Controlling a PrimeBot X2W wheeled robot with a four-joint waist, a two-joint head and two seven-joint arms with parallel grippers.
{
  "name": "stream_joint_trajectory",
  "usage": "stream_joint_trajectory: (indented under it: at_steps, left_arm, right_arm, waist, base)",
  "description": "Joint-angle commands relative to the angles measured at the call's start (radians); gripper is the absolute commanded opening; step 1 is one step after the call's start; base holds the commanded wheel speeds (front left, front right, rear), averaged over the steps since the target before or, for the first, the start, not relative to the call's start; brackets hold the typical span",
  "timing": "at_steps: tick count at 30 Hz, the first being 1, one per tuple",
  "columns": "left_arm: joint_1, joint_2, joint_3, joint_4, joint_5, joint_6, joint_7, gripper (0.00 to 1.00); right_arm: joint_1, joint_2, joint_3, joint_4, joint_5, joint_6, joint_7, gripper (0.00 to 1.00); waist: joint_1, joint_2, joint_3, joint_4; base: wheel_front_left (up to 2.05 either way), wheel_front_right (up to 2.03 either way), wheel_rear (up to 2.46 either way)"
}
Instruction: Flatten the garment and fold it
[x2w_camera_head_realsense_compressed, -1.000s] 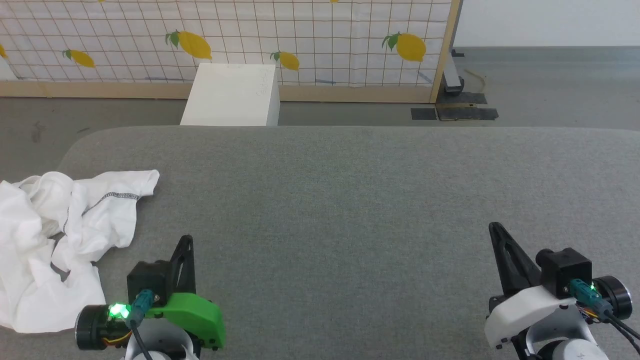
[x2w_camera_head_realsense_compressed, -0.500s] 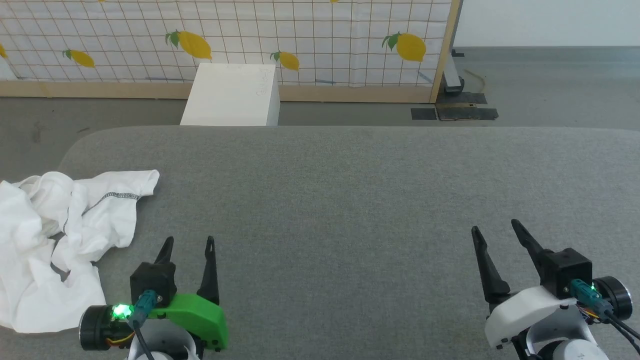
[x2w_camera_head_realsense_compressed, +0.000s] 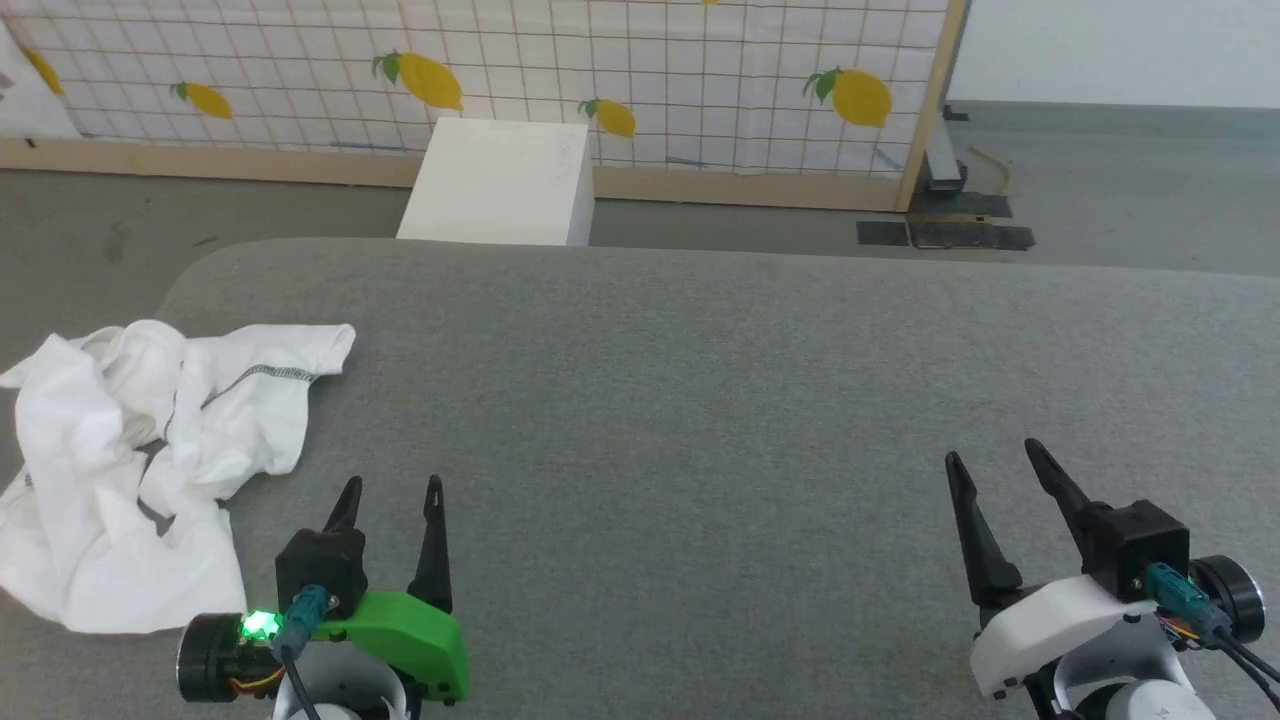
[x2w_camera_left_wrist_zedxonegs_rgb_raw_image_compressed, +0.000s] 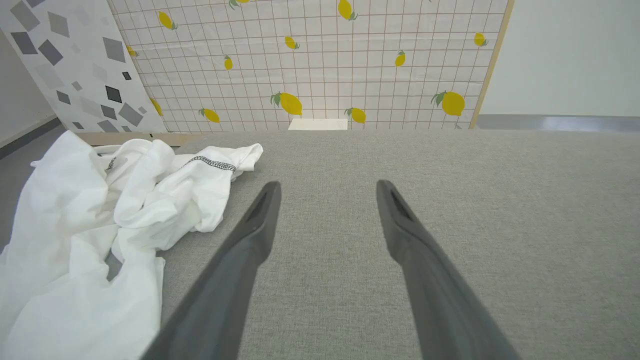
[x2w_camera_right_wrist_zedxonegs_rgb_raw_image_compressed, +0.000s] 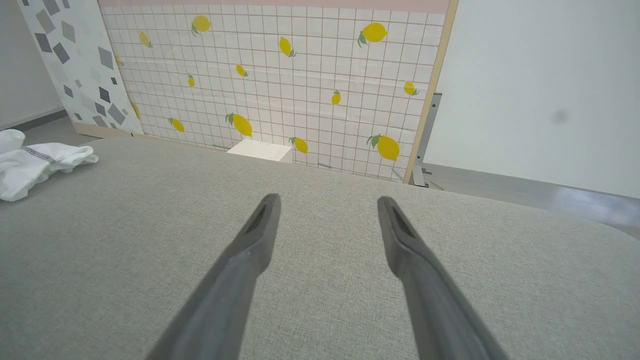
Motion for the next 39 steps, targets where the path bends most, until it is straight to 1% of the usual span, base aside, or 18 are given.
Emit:
stream_joint_trajectory:
  at_steps: [1, 18, 39]
  left_arm:
    - [-0.024, 0.001, -0.004, 0.007, -0.008, 0.008, -0.009, 1.0]
    - [-0.036, 0.008, -0.013, 0.027, -0.033, 0.036, -0.045, 1.0]
    - [-0.043, 0.008, -0.028, 0.046, -0.059, 0.079, -0.087, 1.0]
  right_arm:
    - [-0.008, 0.0, -0.001, 0.005, 0.008, 0.0, -0.011, 1.0]
    - [-0.018, 0.001, 0.006, 0.026, 0.026, -0.001, -0.044, 1.0]
    - [-0.028, 0.001, 0.01, 0.041, 0.046, -0.001, -0.079, 1.0]
  waist:
    - [0.0, 0.0, 0.001, 0.019]
    - [0.0, 0.0, 0.004, 0.163]
    - [0.0, 0.0, 0.013, 0.269]
  base:
    - [0.0, 0.0, 0.0]
    - [-0.01, -0.01, -0.01]
    - [-0.08, -0.08, -0.08]
